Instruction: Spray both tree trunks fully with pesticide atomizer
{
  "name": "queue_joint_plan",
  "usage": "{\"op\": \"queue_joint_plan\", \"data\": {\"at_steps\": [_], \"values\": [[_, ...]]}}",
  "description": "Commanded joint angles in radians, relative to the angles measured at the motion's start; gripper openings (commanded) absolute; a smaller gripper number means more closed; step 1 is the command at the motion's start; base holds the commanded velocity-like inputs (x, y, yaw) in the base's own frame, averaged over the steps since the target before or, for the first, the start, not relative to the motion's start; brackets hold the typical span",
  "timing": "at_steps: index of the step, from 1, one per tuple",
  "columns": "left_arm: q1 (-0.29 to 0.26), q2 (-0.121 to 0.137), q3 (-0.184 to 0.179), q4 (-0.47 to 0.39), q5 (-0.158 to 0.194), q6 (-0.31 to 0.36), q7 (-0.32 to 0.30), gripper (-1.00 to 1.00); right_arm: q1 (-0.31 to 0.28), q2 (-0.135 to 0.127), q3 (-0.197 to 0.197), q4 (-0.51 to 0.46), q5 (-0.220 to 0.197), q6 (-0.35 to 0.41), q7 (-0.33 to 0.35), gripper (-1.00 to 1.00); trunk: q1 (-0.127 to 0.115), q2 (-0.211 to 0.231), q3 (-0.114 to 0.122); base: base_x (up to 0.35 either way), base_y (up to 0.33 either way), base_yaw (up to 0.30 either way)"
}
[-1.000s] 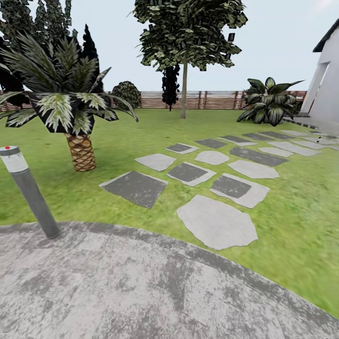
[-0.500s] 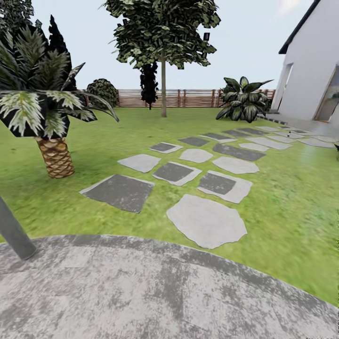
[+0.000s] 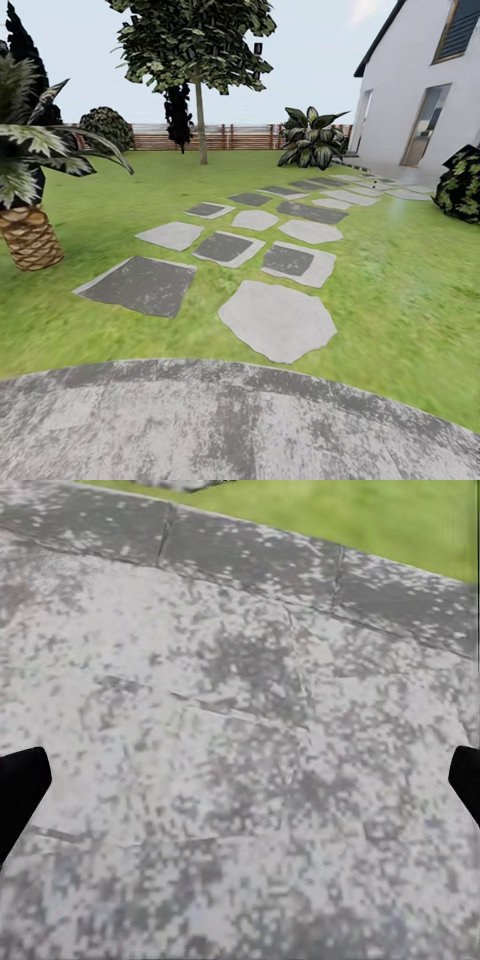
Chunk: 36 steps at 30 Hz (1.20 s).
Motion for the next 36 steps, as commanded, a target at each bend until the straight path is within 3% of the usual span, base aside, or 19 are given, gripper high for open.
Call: {"op": "queue_joint_plan", "data": {"at_steps": [1, 20, 36], "values": [[0.0, 0.0, 0.0, 0.001, 0.007, -0.003, 0.0, 1.0, -0.001, 0.0, 0.0, 0.001, 0.0, -0.003, 0.0, 1.0, 0.0, 0.0, -0.002, 0.325, 0.121, -0.261], [0.0, 0.001, -0.003, 0.002, 0.007, -0.003, 0.0, 1.0, -0.001, 0.001, 0.001, 0.001, 0.0, -0.003, 0.0, 1.0, 0.0, 0.0, -0.004, 0.334, 0.04, -0.043], [0.0, 0.001, -0.004, 0.002, 0.007, -0.002, 0.0, 1.0, -0.001, -0.001, -0.002, 0.048, 0.001, -0.005, 0.0, 1.0, 0.0, 0.0, -0.004, 0.333, -0.092, 0.0]]}}
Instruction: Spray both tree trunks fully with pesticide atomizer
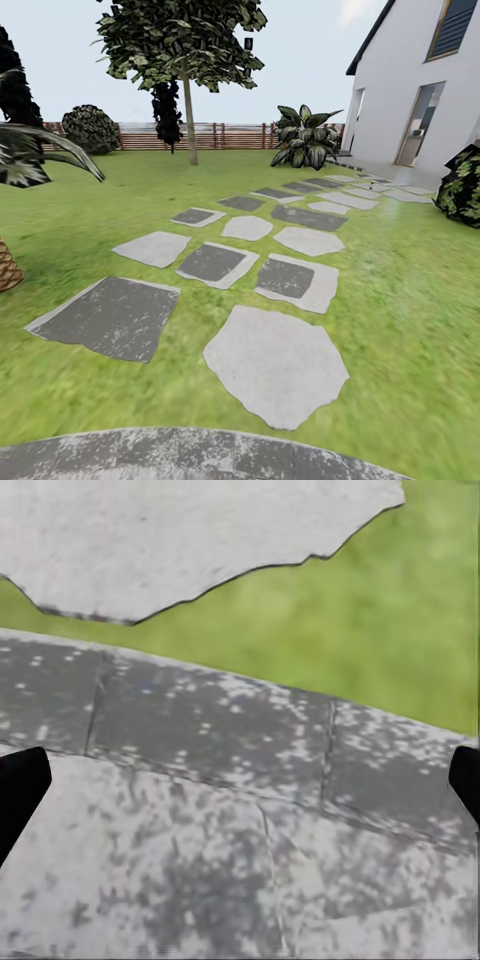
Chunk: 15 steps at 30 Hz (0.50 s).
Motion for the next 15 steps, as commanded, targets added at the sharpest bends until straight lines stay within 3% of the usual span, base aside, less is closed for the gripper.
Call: {"op": "queue_joint_plan", "data": {"at_steps": [1, 15], "values": [[0.0, 0.0, 0.0, 0.001, 0.007, -0.003, 0.0, 1.0, -0.001, 0.0, -0.001, 0.001, 0.0, -0.003, 0.0, 1.0, 0.0, 0.0, -0.001, 0.326, -0.115, 0.0], [0.0, 0.0, 0.0, 0.001, 0.007, -0.004, 0.0, 1.0, -0.001, 0.0, -0.001, 0.001, 0.0, -0.004, 0.0, 1.0, 0.0, 0.0, -0.001, 0.326, -0.115, 0.0]]}}
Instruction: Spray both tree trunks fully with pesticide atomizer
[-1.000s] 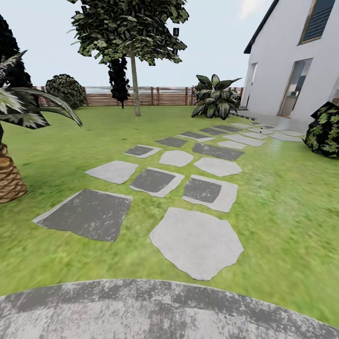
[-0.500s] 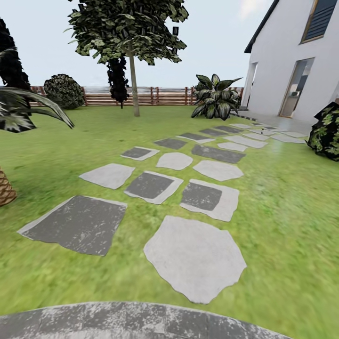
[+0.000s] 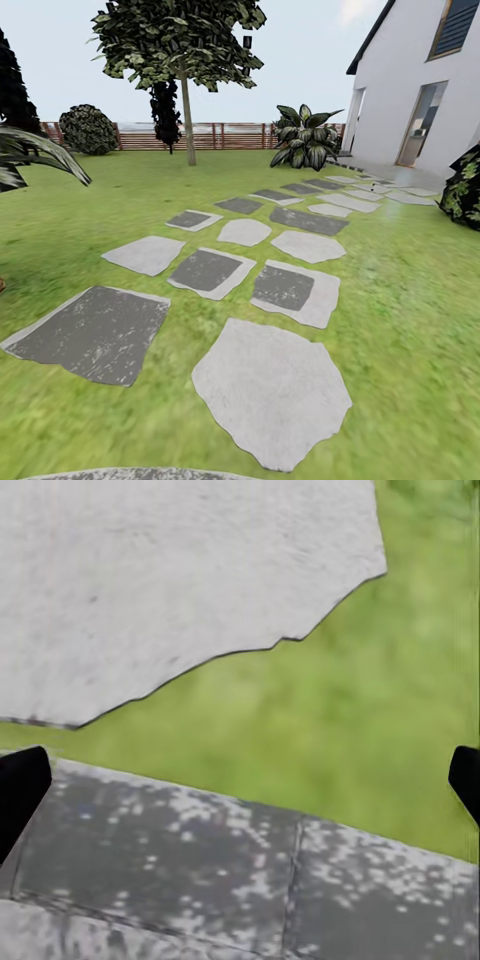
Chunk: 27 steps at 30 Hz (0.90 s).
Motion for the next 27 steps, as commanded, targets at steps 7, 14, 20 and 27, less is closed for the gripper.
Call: {"op": "queue_joint_plan", "data": {"at_steps": [7, 14, 20, 27], "values": [[0.0, 0.0, 0.0, 0.001, 0.007, -0.003, 0.0, 1.0, 0.0, 0.0, 0.0, 0.002, 0.0, -0.004, 0.0, 1.0, 0.0, 0.0, -0.001, 0.327, -0.114, 0.0], [0.0, 0.0, 0.0, 0.001, 0.007, -0.003, 0.0, 1.0, 0.0, 0.001, 0.002, -0.002, -0.002, -0.004, 0.0, 1.0, 0.0, 0.0, -0.002, 0.337, -0.032, 0.0], [0.0, 0.0, 0.001, 0.001, 0.007, -0.003, 0.0, 1.0, 0.0, 0.002, 0.003, -0.001, -0.002, -0.004, 0.0, 1.0, 0.0, 0.0, -0.01, 0.34, -0.001, 0.0], [0.0, 0.0, 0.001, 0.001, 0.007, -0.003, 0.0, 1.0, -0.001, 0.002, 0.003, 0.001, -0.002, -0.004, 0.0, 1.0, 0.0, 0.0, -0.02, 0.34, 0.0, 0.0]]}}
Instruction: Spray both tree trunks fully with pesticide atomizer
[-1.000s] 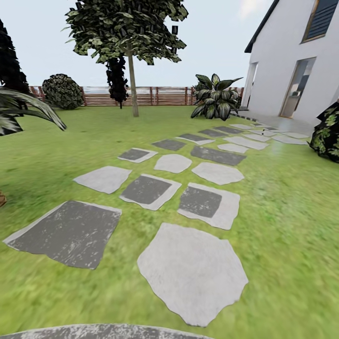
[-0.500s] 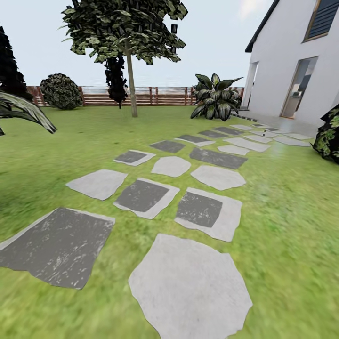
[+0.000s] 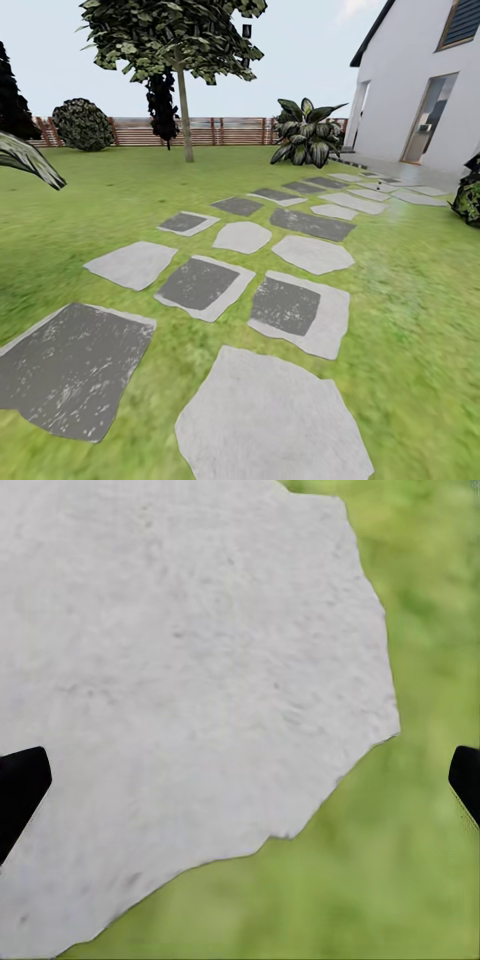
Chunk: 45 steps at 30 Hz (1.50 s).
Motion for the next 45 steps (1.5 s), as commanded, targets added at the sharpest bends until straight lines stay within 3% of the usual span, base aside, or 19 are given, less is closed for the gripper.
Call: {"op": "queue_joint_plan", "data": {"at_steps": [1, 8, 29, 45], "values": [[0.0, 0.0, 0.0, 0.001, 0.007, -0.003, 0.0, 1.0, 0.0, 0.0, 0.0, 0.001, 0.0, -0.003, 0.0, 1.0, 0.0, 0.0, -0.001, 0.34, 0.0, 0.0], [0.0, 0.0, 0.0, 0.001, 0.007, -0.003, 0.0, 1.0, -0.001, 0.0, 0.0, 0.002, 0.0, -0.003, 0.0, 1.0, 0.0, 0.0, -0.002, 0.34, 0.0, -0.09], [0.0, 0.0, 0.0, 0.001, 0.007, -0.003, 0.0, 1.0, 0.0, 0.0, 0.001, 0.004, 0.0, -0.003, 0.0, 1.0, 0.0, 0.0, -0.002, 0.34, 0.0, -0.25], [0.0, 0.0, 0.0, 0.001, 0.007, -0.003, 0.0, 1.0, 0.0, 0.0, 0.007, 0.013, 0.003, -0.003, 0.003, 1.0, 0.0, 0.0, -0.002, 0.34, 0.0, -0.017]]}}
